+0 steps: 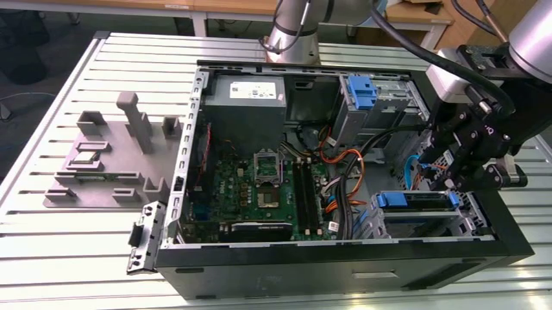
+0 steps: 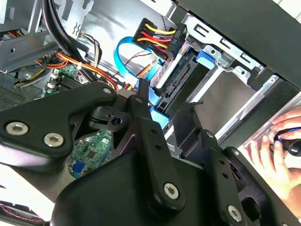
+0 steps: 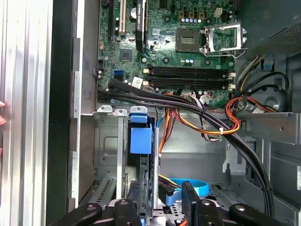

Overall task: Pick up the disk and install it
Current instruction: 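Insert the first disk wire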

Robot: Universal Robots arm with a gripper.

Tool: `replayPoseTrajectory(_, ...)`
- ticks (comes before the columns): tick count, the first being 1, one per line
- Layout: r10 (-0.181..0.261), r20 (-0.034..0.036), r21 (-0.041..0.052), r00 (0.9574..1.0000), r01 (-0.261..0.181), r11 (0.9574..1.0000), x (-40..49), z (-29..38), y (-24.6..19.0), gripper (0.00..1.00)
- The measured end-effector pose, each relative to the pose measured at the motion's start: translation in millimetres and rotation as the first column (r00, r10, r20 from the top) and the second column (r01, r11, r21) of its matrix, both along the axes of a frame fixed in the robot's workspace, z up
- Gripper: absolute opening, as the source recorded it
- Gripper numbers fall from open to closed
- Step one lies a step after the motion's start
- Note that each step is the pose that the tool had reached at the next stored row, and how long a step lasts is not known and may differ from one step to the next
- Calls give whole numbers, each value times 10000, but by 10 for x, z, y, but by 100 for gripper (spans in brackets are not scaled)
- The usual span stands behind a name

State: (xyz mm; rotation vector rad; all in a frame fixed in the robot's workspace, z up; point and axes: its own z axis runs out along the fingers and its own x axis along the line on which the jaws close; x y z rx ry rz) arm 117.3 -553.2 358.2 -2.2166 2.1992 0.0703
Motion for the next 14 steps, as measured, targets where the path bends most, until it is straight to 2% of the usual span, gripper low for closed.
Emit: replayPoseTrajectory(14, 1, 0, -1, 10000, -1, 10000, 0, -21, 0, 48)
